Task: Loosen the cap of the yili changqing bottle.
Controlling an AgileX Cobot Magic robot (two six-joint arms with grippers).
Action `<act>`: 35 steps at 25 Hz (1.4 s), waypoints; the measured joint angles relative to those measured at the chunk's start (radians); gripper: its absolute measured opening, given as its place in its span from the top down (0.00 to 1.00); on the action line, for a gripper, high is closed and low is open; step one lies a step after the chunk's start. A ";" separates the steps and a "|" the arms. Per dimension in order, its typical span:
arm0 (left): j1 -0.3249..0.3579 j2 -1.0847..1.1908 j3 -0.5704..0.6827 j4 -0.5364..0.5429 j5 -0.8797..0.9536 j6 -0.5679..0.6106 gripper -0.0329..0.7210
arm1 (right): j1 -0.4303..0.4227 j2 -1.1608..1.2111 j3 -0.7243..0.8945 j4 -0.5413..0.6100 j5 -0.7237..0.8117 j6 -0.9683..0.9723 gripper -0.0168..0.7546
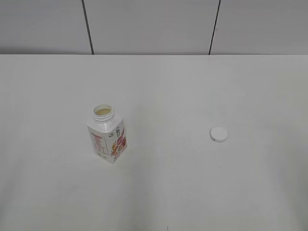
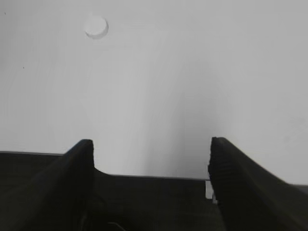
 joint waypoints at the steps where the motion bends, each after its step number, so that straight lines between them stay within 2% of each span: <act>1: 0.000 0.000 0.000 0.000 0.000 0.000 0.33 | 0.000 -0.024 0.006 0.000 -0.007 0.000 0.22; 8: 0.000 0.000 0.000 0.000 0.000 0.000 0.33 | 0.000 -0.209 0.017 -0.002 -0.021 0.003 0.22; 13: 0.000 -0.001 0.001 0.000 -0.001 0.000 0.33 | 0.004 -0.213 0.017 0.000 -0.024 0.007 0.22; 19: 0.000 -0.001 0.001 0.000 -0.001 0.000 0.33 | 0.056 -0.213 0.017 0.000 -0.024 0.007 0.22; 35: 0.000 -0.001 0.001 -0.001 -0.001 0.000 0.35 | 0.071 -0.213 0.017 -0.016 -0.027 0.029 0.22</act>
